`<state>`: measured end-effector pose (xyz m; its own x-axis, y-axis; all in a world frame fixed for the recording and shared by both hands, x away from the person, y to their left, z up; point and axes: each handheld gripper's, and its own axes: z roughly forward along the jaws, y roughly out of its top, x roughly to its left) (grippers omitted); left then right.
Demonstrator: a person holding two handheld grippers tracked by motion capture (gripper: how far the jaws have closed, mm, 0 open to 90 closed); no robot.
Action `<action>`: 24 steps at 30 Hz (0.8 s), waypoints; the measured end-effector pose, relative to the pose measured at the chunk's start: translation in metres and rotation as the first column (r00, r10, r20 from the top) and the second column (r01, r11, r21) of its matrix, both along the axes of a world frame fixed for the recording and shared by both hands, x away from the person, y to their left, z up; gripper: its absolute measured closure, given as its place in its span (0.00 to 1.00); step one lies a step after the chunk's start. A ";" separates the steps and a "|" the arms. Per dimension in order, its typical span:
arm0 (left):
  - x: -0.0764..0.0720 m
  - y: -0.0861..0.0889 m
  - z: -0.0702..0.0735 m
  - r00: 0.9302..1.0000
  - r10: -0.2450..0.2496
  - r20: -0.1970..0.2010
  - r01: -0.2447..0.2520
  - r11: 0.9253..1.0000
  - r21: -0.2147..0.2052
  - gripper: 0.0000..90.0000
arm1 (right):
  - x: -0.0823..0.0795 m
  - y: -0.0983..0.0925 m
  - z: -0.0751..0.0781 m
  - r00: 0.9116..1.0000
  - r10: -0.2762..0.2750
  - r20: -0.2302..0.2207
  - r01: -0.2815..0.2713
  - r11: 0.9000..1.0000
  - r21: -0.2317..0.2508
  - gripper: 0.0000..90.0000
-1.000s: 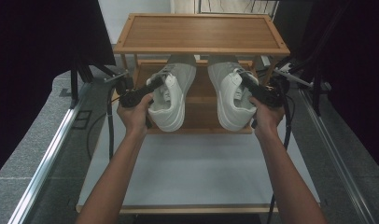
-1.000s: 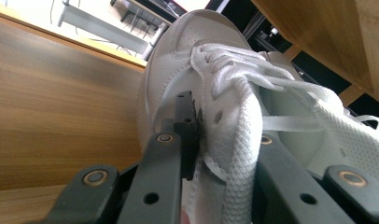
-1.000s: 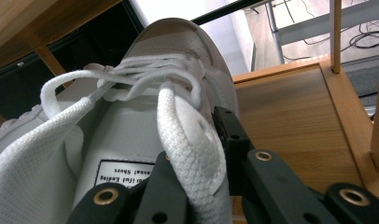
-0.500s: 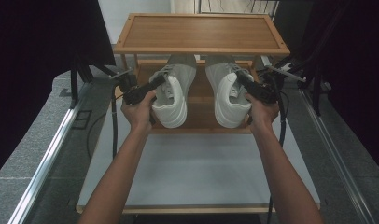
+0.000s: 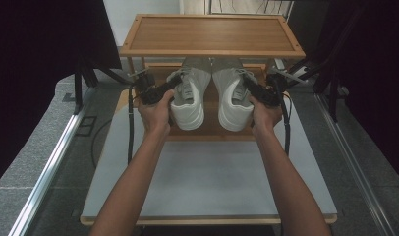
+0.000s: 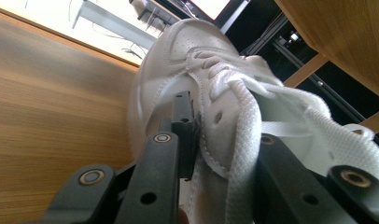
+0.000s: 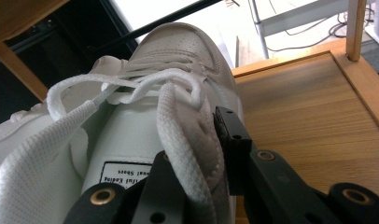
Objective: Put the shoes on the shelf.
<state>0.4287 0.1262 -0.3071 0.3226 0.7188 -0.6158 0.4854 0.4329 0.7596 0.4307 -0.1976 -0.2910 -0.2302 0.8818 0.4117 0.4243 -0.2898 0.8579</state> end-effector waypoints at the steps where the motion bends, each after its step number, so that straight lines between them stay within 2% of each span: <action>1: 0.000 -0.002 0.000 1.000 0.007 0.002 -0.007 1.000 0.004 0.88 | 0.001 0.001 -0.001 1.000 -0.004 -0.002 0.004 1.000 -0.001 0.91; 3: 0.001 -0.003 0.001 1.000 0.011 0.004 -0.011 1.000 0.003 0.87 | 0.002 0.005 0.000 1.000 -0.016 -0.004 0.016 1.000 0.003 0.91; 6: 0.003 -0.008 0.001 1.000 0.027 -0.003 -0.027 0.999 -0.036 0.85 | 0.004 0.008 0.002 1.000 -0.029 -0.002 0.029 1.000 -0.003 0.89; 7: 0.003 -0.008 0.001 1.000 0.027 -0.003 -0.027 0.999 -0.036 0.83 | 0.004 0.008 0.002 1.000 -0.029 -0.002 0.029 1.000 -0.003 0.89; 8: 0.003 -0.010 0.000 1.000 0.030 -0.009 -0.030 0.998 -0.061 0.80 | 0.006 0.010 0.002 1.000 -0.029 -0.006 0.029 1.000 0.007 0.85; 10: 0.006 -0.019 -0.002 0.999 0.033 -0.008 -0.033 0.997 -0.070 0.74 | 0.008 0.012 0.001 1.000 -0.019 -0.002 0.019 0.999 0.028 0.78; 12: 0.007 -0.022 -0.002 0.999 0.035 -0.014 -0.036 0.998 -0.057 0.68 | 0.009 0.015 0.002 1.000 -0.012 -0.002 0.012 0.999 0.045 0.74; 13: 0.007 -0.024 -0.002 0.999 0.031 -0.010 -0.032 0.998 -0.060 0.68 | 0.010 0.019 0.002 1.000 -0.002 -0.006 0.002 0.999 0.043 0.72; 14: 0.009 -0.025 -0.001 1.000 0.009 -0.005 -0.009 0.998 -0.065 0.59 | 0.010 0.024 0.005 1.000 -0.007 -0.008 0.007 1.000 0.006 0.70; 15: 0.009 -0.023 -0.001 1.000 -0.001 0.004 0.001 0.996 -0.093 0.56 | 0.010 0.024 0.006 1.000 -0.002 -0.004 0.002 1.000 -0.008 0.67; 16: 0.009 -0.020 0.001 1.000 -0.014 0.011 0.015 0.993 -0.119 0.57 | 0.010 0.024 0.006 1.000 0.002 0.001 -0.002 1.000 -0.007 0.62; 17: 0.009 -0.020 0.001 1.000 -0.014 0.011 0.015 0.993 -0.119 0.57 | 0.010 0.024 0.006 1.000 0.002 0.001 -0.002 1.000 -0.007 0.62; 18: 0.006 -0.018 0.005 0.999 -0.028 0.027 0.032 0.989 -0.143 0.56 | 0.009 0.022 0.006 1.000 0.000 0.017 0.000 0.999 0.044 0.56; 19: 0.006 -0.018 0.005 0.999 -0.028 0.027 0.032 0.989 -0.143 0.55 | 0.009 0.019 0.008 1.000 0.010 0.026 -0.012 0.997 0.074 0.54; 20: 0.002 -0.018 0.009 0.998 -0.046 0.041 0.051 0.992 -0.115 0.55 | 0.008 0.017 0.009 0.999 0.022 0.029 -0.024 0.996 0.090 0.54; 21: 0.002 -0.018 0.009 0.998 -0.046 0.041 0.051 0.992 -0.115 0.55 | 0.008 0.017 0.009 0.999 0.022 0.029 -0.024 0.996 0.090 0.54; 22: -0.002 -0.016 0.011 0.997 -0.061 0.040 0.064 0.993 -0.096 0.54 | 0.005 0.014 0.013 0.998 0.027 0.050 -0.032 0.996 0.088 0.53; 24: -0.006 -0.013 0.012 0.996 -0.076 0.045 0.079 0.994 -0.073 0.55 | -0.001 0.012 0.016 0.998 0.031 0.057 -0.034 0.998 0.052 0.53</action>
